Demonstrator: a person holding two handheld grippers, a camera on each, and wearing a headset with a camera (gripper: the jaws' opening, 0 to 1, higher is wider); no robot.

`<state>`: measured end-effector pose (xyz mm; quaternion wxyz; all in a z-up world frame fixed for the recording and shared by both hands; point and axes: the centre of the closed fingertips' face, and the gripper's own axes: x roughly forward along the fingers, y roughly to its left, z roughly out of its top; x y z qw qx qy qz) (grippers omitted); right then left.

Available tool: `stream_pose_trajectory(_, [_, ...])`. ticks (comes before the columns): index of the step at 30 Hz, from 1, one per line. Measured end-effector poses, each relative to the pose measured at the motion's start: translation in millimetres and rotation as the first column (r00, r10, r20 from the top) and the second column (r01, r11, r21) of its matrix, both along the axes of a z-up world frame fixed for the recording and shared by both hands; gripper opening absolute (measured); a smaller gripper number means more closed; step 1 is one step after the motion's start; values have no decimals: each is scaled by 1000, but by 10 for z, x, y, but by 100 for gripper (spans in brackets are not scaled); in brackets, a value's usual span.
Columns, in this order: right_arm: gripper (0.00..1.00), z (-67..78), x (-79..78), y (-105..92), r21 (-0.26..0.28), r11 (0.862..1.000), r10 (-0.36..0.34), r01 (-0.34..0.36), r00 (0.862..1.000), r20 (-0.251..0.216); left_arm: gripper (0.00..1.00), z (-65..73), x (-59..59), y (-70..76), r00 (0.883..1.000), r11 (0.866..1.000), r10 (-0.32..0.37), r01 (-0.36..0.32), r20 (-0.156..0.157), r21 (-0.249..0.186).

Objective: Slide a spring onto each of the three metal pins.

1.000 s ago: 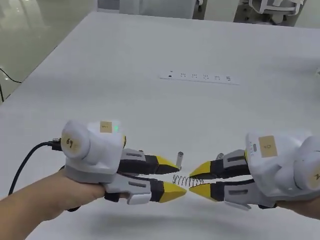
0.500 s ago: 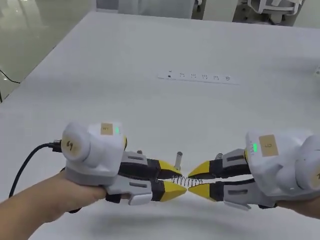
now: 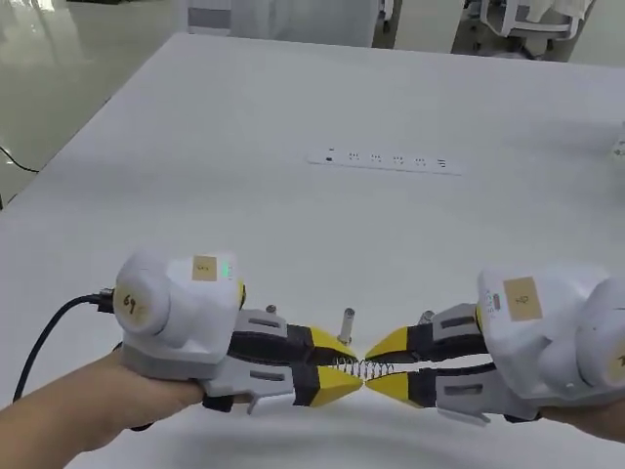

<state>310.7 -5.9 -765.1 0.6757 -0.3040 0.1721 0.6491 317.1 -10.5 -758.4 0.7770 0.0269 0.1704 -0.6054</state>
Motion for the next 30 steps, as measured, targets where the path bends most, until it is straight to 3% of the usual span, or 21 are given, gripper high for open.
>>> stream_pose_trajectory(12, [8,4,-38,4,1,1000,5,-5,1000,-10,2,6,-43,-8,1000,1000,-26,26,7,2])
stream_pose_trajectory(30, [11,-49,-88,-88,-6,1000,-21,21,997,-68,2,1,-135,-29,998,998,-58,58,-13,2])
